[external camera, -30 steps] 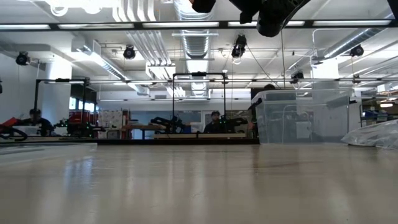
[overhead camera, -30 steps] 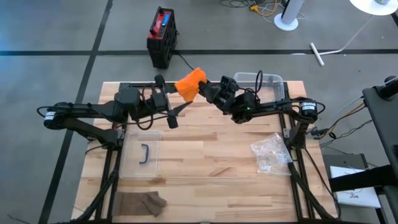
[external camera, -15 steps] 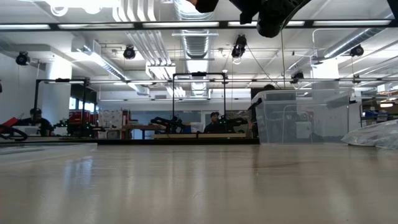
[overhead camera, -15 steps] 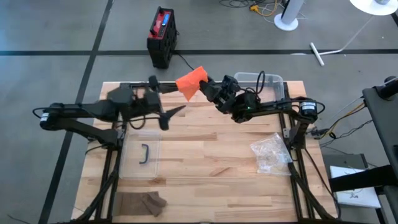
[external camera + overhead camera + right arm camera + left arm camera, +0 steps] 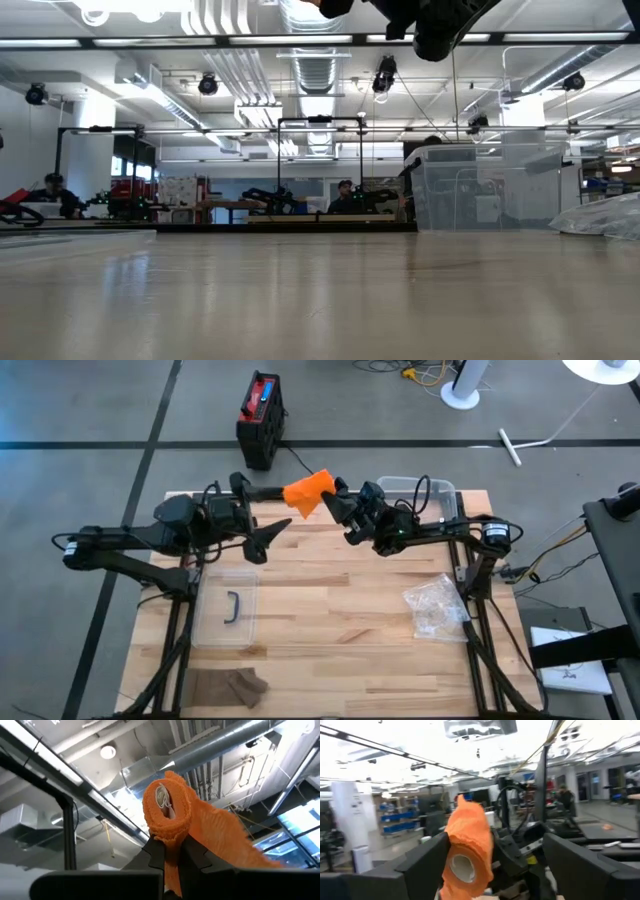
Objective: Roll bandage
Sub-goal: Roll the orange bandage
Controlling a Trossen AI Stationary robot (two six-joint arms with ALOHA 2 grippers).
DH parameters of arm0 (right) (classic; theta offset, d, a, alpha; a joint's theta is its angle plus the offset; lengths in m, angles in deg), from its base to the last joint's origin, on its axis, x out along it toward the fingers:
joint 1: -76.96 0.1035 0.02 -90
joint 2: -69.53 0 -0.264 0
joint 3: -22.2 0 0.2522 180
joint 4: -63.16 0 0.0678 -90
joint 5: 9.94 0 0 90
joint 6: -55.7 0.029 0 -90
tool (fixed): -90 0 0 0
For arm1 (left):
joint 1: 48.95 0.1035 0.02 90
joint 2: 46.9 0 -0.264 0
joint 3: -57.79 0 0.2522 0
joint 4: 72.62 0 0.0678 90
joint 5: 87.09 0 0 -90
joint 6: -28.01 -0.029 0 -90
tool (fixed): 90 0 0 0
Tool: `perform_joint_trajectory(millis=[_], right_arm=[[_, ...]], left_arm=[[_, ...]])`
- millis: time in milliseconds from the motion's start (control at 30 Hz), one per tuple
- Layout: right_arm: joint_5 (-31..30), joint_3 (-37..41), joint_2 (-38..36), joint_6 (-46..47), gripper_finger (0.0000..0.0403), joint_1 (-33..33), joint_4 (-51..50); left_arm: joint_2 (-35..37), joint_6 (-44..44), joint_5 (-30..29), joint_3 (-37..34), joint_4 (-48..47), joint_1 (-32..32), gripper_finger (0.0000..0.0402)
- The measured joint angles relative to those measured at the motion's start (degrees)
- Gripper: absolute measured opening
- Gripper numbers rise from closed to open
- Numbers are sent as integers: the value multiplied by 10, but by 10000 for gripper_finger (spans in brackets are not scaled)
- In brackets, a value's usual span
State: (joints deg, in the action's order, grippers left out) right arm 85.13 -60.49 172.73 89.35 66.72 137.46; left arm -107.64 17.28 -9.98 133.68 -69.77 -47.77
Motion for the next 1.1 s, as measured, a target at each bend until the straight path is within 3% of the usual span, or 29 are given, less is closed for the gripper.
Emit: perform_joint_trajectory(millis=[267, 767, 867, 1033, 1100], right_arm=[[39, 0, 0, -3, 13, 1, 9], [46, 0, 0, -50, 13, 2, -17], [47, 0, 0, -60, 20, 2, -19], [59, 0, 0, -66, 59, 2, -18], [66, 0, 0, -67, 73, 2, -19]], left_arm=[[-3, -29, -44, 0, -2, 0, 294], [-22, 4, -8, 0, 15, 2, 222], [-22, -5, -10, 0, 9, 2, 178], [-21, -21, -6, 0, 9, 1, 42], [-18, -20, -4, 0, 5, 1, 32]])
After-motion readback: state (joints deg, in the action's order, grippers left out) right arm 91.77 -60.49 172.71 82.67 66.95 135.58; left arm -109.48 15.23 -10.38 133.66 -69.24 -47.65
